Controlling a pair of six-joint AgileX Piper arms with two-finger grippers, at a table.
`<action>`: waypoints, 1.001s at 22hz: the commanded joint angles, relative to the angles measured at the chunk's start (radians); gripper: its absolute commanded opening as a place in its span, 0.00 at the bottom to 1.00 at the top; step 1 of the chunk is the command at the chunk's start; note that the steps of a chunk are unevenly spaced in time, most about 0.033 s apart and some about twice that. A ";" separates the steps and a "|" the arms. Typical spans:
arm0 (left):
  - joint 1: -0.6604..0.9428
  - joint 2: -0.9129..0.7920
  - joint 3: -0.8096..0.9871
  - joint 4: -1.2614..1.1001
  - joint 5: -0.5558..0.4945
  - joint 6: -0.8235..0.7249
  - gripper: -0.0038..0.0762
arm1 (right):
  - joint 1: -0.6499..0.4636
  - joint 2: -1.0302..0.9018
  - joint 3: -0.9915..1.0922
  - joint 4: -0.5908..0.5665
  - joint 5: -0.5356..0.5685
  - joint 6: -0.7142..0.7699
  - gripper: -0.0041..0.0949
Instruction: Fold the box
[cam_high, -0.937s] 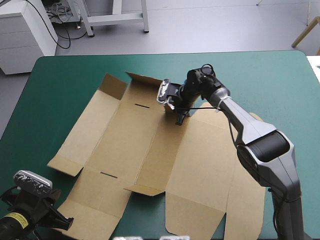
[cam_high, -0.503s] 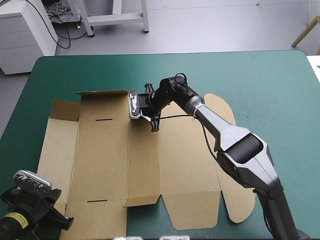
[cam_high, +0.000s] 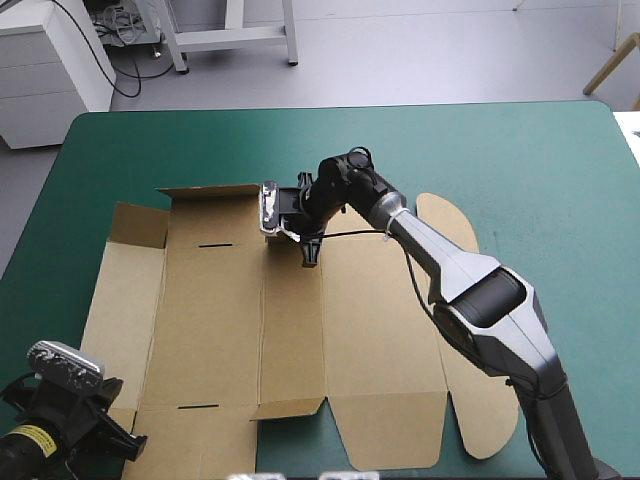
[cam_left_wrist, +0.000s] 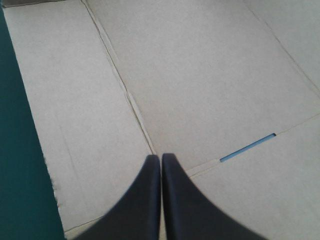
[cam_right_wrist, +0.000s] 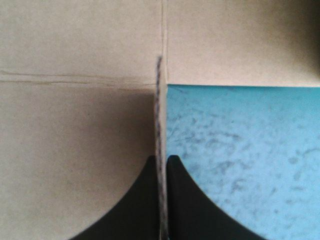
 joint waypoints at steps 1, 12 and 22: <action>-0.001 0.015 -0.032 -0.005 -0.046 -0.002 0.04 | 0.003 -0.069 -0.033 0.024 0.038 0.050 0.02; -0.001 0.015 -0.032 -0.005 -0.036 -0.004 0.04 | 0.001 -0.115 -0.033 -0.083 0.030 0.203 0.61; -0.001 0.015 -0.032 -0.005 -0.006 -0.004 0.04 | -0.297 -0.413 0.069 -0.391 0.177 0.590 0.32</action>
